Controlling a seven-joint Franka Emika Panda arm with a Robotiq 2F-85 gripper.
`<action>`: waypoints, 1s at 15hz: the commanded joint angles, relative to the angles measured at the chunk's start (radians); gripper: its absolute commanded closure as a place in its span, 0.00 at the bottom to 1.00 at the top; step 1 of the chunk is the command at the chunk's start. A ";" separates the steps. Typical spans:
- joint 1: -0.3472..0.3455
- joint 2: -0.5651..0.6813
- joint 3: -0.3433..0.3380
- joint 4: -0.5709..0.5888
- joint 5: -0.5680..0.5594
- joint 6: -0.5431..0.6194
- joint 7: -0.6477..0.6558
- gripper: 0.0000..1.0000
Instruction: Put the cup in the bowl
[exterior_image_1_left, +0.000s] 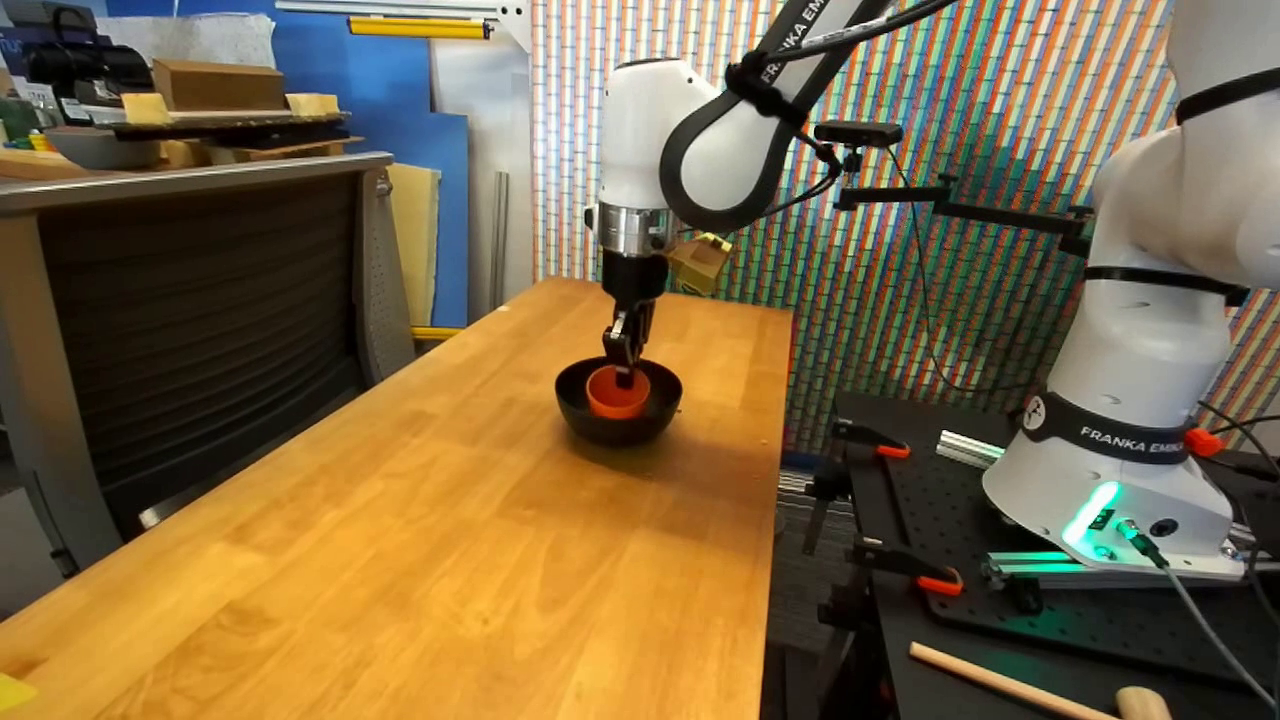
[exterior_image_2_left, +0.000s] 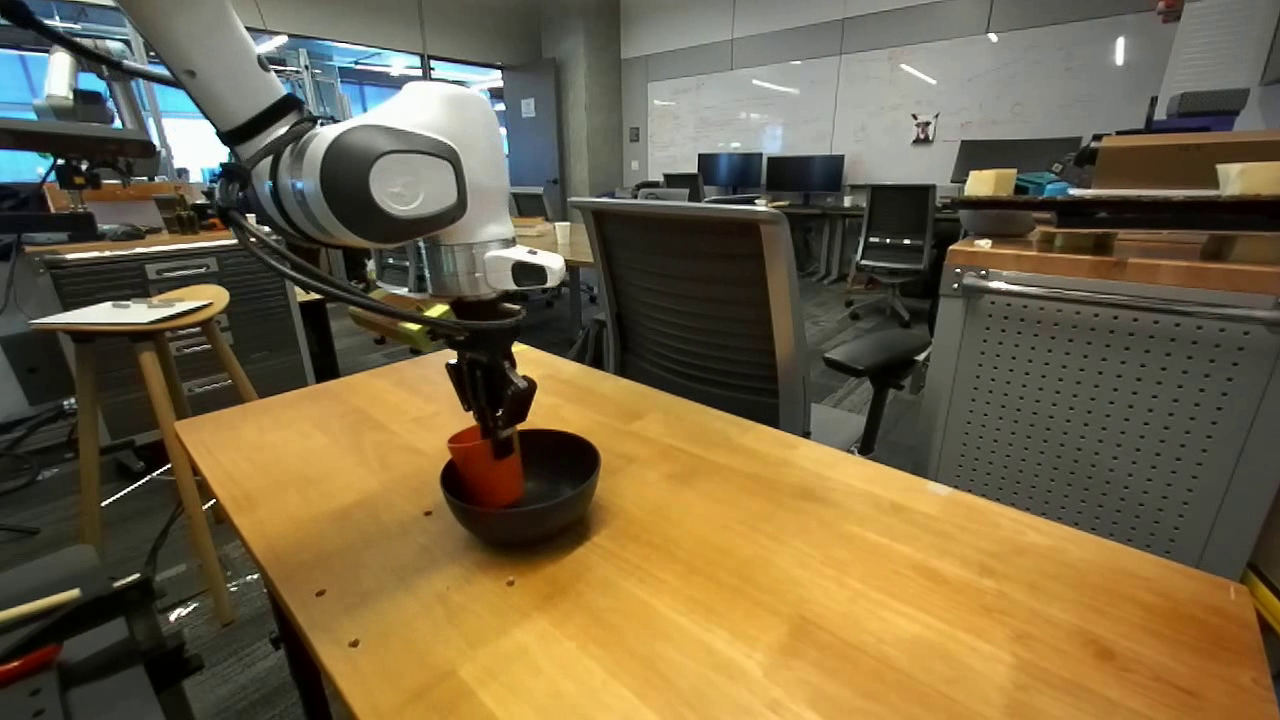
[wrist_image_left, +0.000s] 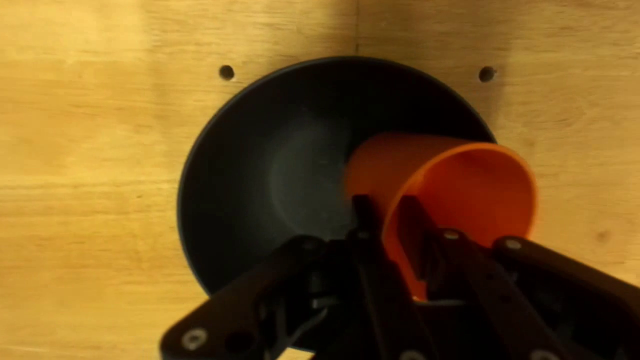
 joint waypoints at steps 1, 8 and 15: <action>-0.024 0.020 0.028 0.056 0.107 -0.035 -0.143 0.46; 0.026 -0.130 0.008 0.045 -0.068 -0.093 -0.154 0.00; 0.052 -0.292 0.053 0.066 0.167 -0.354 -0.478 0.00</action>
